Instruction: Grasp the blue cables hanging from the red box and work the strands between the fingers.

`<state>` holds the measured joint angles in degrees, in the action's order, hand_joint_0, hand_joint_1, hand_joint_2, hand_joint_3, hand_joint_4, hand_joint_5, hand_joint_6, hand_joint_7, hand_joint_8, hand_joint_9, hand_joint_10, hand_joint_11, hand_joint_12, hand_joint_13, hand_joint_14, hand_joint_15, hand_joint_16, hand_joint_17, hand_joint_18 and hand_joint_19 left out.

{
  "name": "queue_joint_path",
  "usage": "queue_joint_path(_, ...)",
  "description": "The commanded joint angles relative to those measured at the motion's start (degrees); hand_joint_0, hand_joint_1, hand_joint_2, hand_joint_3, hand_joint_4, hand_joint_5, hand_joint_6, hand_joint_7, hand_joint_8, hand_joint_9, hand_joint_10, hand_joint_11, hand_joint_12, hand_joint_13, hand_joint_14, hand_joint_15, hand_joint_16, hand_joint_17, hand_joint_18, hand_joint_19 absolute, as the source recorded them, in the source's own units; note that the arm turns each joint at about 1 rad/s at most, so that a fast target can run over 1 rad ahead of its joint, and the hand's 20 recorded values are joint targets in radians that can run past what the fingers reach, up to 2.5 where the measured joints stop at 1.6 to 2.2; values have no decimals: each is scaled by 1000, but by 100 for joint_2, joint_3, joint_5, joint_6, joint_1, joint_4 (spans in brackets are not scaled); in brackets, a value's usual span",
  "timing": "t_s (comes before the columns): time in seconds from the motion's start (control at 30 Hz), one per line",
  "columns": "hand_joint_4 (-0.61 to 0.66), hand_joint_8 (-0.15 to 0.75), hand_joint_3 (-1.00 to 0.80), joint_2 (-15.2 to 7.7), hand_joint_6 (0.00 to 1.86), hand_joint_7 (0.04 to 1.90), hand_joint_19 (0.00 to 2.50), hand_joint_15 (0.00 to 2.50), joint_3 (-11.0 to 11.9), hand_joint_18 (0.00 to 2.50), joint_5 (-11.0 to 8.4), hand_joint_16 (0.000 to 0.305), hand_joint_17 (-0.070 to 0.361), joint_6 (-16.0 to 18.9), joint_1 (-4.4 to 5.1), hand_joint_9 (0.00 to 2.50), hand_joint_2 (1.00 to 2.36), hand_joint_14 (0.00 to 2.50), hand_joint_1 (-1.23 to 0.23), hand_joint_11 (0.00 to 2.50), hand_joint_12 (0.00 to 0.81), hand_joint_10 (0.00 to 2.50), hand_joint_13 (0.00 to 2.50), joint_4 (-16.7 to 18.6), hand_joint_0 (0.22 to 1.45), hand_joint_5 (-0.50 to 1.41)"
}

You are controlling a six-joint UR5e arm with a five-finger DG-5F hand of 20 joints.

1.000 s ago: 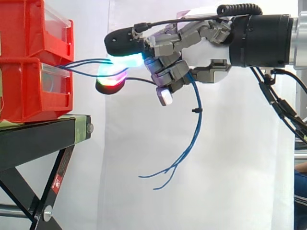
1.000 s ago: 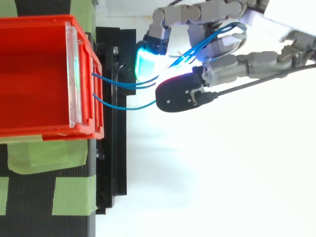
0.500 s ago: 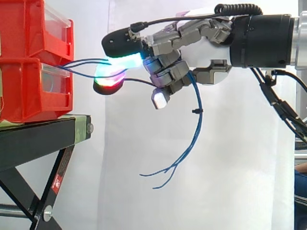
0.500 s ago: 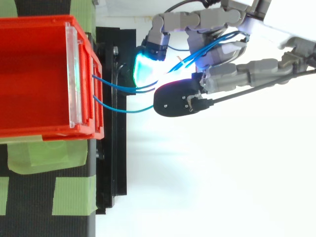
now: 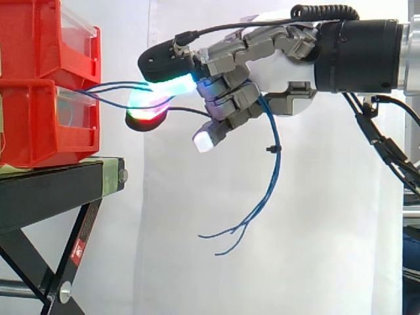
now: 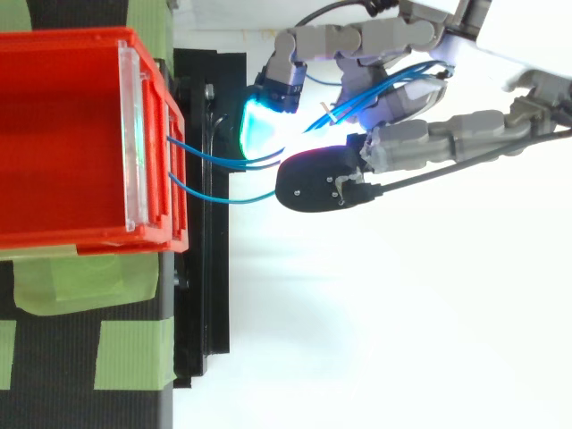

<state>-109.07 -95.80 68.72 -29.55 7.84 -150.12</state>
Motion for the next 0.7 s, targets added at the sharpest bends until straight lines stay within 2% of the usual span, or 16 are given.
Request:
queue_joint_path(0.0, 370, 376, 83, 0, 20, 1163, 474, 1569, 0, 1168, -8, 68, 153, -7, -1, 825, 1274, 2500, -627, 2260, 498, 2500, 857, 0, 916, 628)
queue_joint_path(0.03, 406, 399, 15, 0, 20, 1131, 324, 1553, 0, 1172, -8, 77, 173, -16, -1, 820, 1357, 2500, -603, 2226, 524, 2500, 865, 0, 825, 617)
queue_joint_path(0.07, 406, 408, -16, 0, 20, 1123, 283, 1536, 0, 1176, -8, 80, 181, -7, 7, 816, 1381, 2500, -587, 2229, 530, 2500, 852, 0, 795, 609)
queue_joint_path(0.1, 371, 410, 9, 0, 21, 1144, 317, 1531, 0, 1125, -8, 76, 172, -16, -1, 788, 1356, 2500, -573, 2245, 524, 2500, 813, 0, 839, 596)
queue_joint_path(0.13, 322, 369, 213, 0, 20, 1187, 424, 1517, 0, 958, -8, 60, 135, -16, -1, 755, 1154, 2500, -615, 2262, 481, 2500, 737, 0, 1024, 594)
queue_joint_path(0.2, 285, 344, 352, 0, 21, 1274, 422, 1539, 0, 825, -8, 53, 119, -16, 7, 817, 1079, 2500, -646, 2338, 458, 2500, 727, 0, 1163, 639)
queue_joint_path(0.27, 264, 340, 368, 0, 21, 1327, 383, 1567, 0, 789, -8, 52, 116, -16, -1, 844, 1080, 2500, -654, 2321, 451, 2500, 741, 0, 1200, 663)
queue_joint_path(0.3, 283, 331, 359, 0, 21, 1311, 456, 1616, 0, 851, -8, 53, 119, -16, 7, 856, 1075, 2500, -658, 2396, 449, 2500, 758, 0, 1181, 674)
queue_joint_path(0.33, 315, 354, 179, 0, 20, 1242, 515, 1590, 0, 1035, -8, 61, 138, -16, 7, 845, 1271, 2500, -637, 2333, 479, 2500, 773, 0, 996, 656)
queue_joint_path(0.37, 341, 368, 100, 0, 21, 1220, 475, 1589, 0, 1093, -8, 68, 152, -7, 7, 841, 1352, 2500, -623, 2284, 491, 2500, 786, 0, 919, 661)
queue_joint_path(0.4, 398, 395, 18, 0, 21, 1130, 329, 1545, 0, 1112, -8, 77, 174, -7, 7, 837, 1384, 2500, -618, 2256, 522, 2500, 804, 0, 817, 621)
queue_joint_path(0.47, 434, 412, -41, 0, 19, 1098, 257, 1540, 0, 1105, -8, 83, 186, -7, 7, 817, 1338, 2500, -618, 2245, 536, 2500, 802, -35, 793, 596)
queue_joint_path(0.5, 428, 409, -57, 0, 19, 1101, 314, 1534, 0, 1073, -8, 77, 172, -7, 7, 787, 1226, 2500, -640, 2232, 529, 2500, 776, -53, 863, 571)
queue_joint_path(0.53, 369, 357, 182, 0, 20, 1124, 489, 1537, 0, 896, 1, 56, 127, -7, -1, 763, 1003, 2500, -664, 2271, 474, 2500, 691, -62, 1104, 563)
queue_joint_path(0.6, 317, 333, 308, 0, 21, 1135, 424, 1552, 0, 736, 1, 51, 115, -7, 7, 816, 1005, 2500, -665, 2310, 447, 2500, 682, -53, 1222, 608)
queue_joint_path(0.67, 314, 326, 282, 0, 21, 1133, 386, 1550, 0, 712, 1, 52, 116, -7, 7, 849, 1006, 2500, -669, 2339, 440, 2500, 697, -53, 1248, 620)
